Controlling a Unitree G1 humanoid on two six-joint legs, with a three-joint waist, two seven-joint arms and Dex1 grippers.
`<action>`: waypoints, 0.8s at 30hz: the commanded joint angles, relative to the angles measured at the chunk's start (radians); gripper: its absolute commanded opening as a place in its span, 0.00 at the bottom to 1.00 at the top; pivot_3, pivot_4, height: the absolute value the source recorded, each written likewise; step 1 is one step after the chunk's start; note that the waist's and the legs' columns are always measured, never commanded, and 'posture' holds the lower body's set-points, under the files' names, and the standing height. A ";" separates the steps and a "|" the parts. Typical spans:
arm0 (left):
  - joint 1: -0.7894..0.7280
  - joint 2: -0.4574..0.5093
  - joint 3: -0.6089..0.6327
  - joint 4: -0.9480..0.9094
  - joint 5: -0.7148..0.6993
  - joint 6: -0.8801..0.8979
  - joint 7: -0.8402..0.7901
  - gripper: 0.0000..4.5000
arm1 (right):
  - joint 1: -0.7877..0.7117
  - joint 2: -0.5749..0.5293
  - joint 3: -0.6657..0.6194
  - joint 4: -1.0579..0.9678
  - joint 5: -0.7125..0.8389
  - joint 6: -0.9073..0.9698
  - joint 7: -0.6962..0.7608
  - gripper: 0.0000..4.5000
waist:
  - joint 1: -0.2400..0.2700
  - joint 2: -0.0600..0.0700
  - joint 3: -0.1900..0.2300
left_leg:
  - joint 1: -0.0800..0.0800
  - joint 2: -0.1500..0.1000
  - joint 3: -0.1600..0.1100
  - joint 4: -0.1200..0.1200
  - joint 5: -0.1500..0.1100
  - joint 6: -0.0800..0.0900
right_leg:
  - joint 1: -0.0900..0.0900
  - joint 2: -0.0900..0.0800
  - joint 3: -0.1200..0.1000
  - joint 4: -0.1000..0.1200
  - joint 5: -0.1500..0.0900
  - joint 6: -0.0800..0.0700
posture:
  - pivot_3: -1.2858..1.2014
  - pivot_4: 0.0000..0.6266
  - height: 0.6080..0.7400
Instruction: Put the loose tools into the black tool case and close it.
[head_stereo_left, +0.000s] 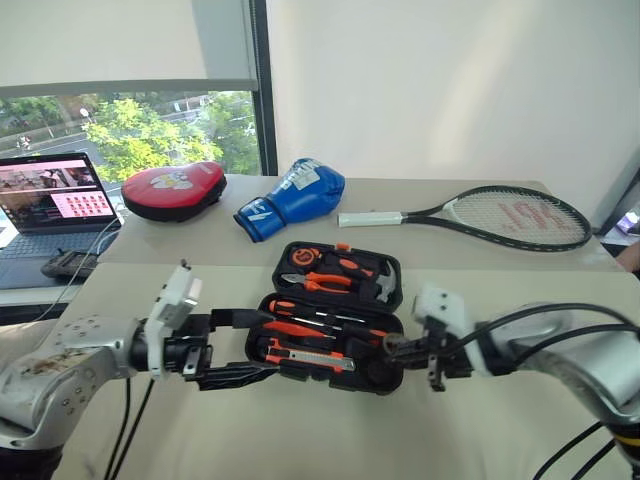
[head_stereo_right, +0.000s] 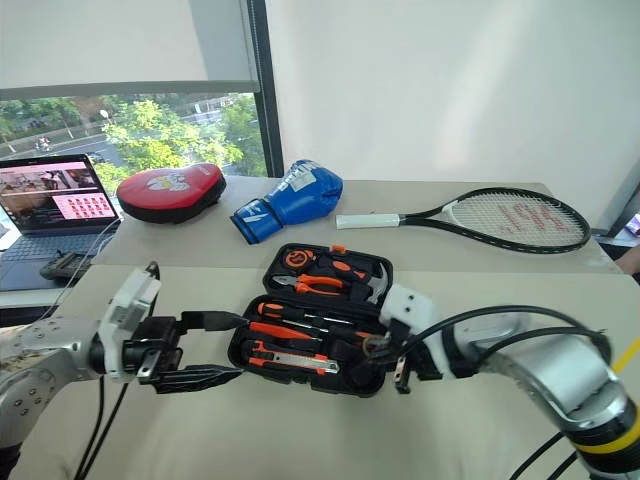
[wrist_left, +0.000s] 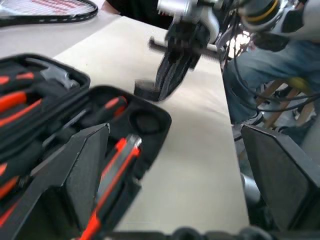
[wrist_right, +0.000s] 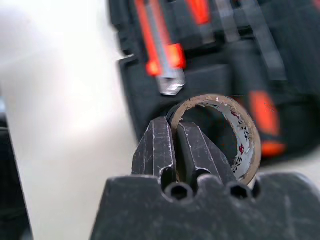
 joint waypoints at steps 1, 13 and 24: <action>0.052 0.024 0.055 0.008 0.019 -0.049 -0.039 1.00 | -0.042 0.023 0.114 0.005 -0.084 -0.013 -0.030 0.01 | 0.002 0.000 0.000 | 0.000 0.000 0.000 0.000 0.000 0.000 | 0.000 0.000 0.000 0.000 0.000 0.000 | 0.52 0.24 1.00; 0.140 0.013 0.100 -0.006 0.038 -0.079 0.030 1.00 | -0.045 0.010 0.229 0.054 -0.173 -0.090 0.096 0.51 | 0.003 -0.001 0.000 | 0.003 0.000 -0.001 0.000 0.000 -0.001 | 0.003 0.000 -0.003 0.000 0.000 0.000 | 0.52 0.24 1.00; -0.239 -0.159 -0.066 0.071 0.102 0.234 0.624 1.00 | 0.051 0.183 -0.368 -0.052 0.073 0.051 -0.102 0.59 | 0.009 -0.002 0.001 | 0.000 0.000 -0.003 0.000 0.000 -0.001 | 0.002 -0.001 -0.003 0.000 0.003 0.001 | 0.52 0.24 1.00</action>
